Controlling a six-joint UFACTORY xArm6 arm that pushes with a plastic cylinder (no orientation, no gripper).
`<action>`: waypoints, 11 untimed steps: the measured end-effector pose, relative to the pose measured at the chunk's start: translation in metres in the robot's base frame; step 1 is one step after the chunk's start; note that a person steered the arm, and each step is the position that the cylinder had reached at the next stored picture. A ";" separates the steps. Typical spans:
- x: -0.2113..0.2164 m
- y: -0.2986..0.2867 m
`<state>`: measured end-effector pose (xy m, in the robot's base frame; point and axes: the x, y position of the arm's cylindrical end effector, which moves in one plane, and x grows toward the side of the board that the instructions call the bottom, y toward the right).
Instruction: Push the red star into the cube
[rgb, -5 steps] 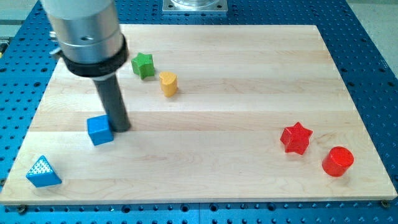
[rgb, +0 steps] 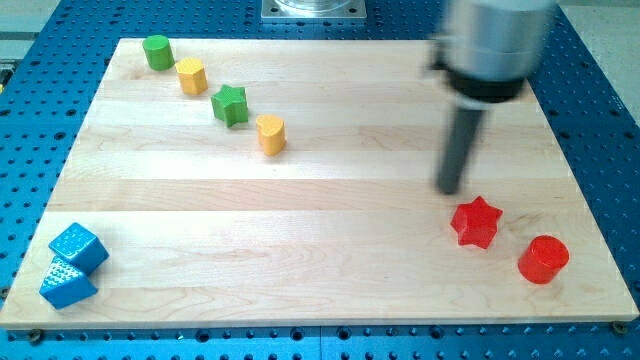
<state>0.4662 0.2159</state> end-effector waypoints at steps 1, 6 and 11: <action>0.038 0.059; 0.038 -0.232; 0.031 -0.403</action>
